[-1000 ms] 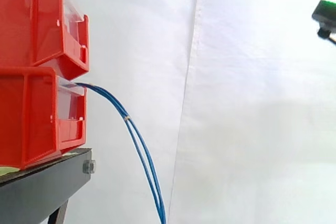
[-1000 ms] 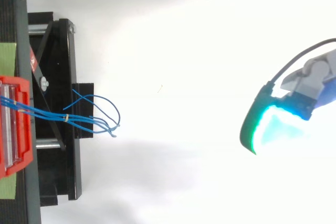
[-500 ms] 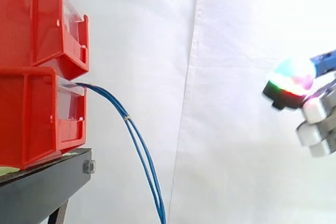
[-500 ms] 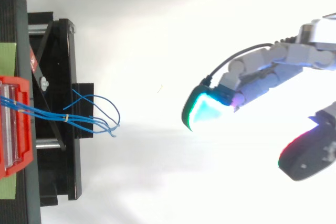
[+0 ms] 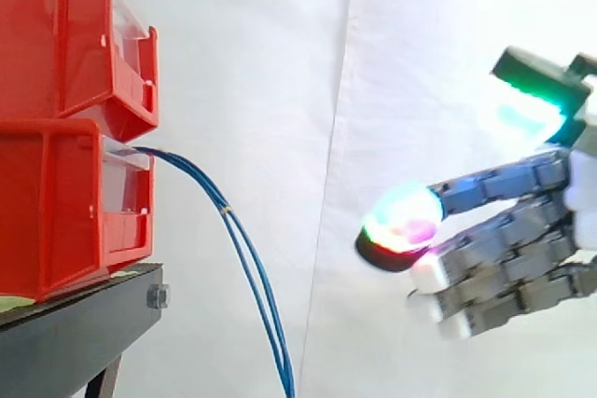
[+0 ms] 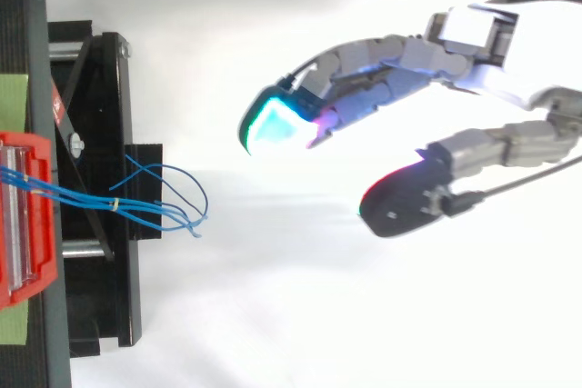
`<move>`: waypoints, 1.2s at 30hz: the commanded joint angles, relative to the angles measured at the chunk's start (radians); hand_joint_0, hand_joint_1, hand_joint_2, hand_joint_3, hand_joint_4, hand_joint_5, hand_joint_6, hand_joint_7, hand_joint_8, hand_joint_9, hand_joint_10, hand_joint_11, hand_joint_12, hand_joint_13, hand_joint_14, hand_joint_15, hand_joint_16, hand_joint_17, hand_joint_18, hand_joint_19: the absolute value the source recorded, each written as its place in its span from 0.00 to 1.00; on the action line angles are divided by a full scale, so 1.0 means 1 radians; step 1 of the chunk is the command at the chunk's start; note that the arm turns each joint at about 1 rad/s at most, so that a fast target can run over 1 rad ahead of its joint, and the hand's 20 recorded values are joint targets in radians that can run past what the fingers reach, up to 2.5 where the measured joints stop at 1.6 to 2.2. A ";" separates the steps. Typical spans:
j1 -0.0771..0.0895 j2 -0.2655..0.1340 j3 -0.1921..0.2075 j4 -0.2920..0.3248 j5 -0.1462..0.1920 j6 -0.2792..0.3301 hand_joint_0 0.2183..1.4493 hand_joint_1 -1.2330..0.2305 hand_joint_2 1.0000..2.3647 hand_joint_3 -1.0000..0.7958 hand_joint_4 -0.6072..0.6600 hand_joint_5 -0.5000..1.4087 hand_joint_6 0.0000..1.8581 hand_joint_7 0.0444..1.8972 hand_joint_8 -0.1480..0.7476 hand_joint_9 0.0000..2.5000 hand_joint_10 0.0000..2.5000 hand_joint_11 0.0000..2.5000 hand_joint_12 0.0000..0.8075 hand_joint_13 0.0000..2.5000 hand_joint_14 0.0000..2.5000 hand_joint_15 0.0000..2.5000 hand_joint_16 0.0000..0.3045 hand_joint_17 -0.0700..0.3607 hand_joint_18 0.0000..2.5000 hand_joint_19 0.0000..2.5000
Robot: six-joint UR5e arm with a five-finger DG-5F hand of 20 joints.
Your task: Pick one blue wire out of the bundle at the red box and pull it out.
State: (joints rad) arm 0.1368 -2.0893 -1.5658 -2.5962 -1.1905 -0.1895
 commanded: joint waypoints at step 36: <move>-0.013 -0.319 0.334 0.099 -0.103 0.028 0.23 0.40 0.00 0.29 0.72 0.20 0.27 0.56 0.45 0.13 0.00 0.05 0.46 0.04 0.00 0.04 0.20 0.49 0.00 0.10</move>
State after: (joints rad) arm 0.1246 -2.4095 -1.2321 -2.5106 -1.2701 -0.1576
